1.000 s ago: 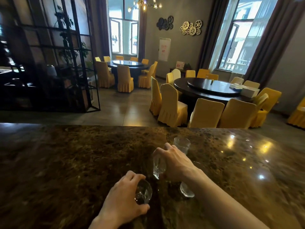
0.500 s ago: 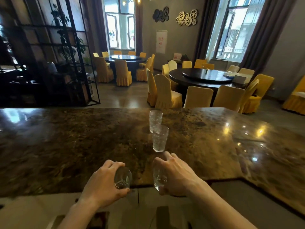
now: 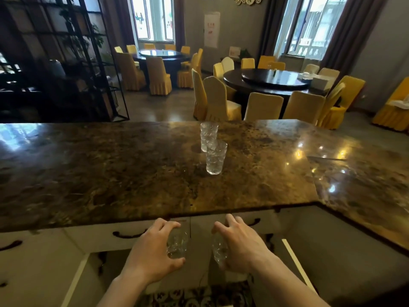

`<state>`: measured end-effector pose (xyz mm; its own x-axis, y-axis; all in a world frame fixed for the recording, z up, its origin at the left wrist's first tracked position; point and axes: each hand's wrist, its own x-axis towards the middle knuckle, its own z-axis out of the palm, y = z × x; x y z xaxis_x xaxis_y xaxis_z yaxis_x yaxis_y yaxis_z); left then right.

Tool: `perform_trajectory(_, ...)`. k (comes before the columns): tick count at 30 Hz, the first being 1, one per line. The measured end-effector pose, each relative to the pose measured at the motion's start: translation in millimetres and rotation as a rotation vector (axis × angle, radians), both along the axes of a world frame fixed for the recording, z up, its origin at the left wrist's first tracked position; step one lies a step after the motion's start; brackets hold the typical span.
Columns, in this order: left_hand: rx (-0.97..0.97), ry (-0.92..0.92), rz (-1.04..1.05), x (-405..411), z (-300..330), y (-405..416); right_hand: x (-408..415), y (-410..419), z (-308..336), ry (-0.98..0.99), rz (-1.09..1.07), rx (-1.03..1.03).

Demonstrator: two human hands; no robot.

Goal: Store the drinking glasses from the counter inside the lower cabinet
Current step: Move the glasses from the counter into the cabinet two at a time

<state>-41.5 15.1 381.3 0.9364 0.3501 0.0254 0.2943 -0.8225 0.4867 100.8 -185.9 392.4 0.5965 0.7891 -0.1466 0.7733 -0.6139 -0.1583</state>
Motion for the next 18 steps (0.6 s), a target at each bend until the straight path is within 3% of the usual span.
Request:
perform_trajectory(6,-0.041,0.022,-0.009,-25,-40,19,-20,24,-40,0.022,-0.038,0.003)
perform_trajectory(18,-0.133,0.207,0.031,-32,-205,56,-26,64,-194,0.175,-0.079,-0.06)
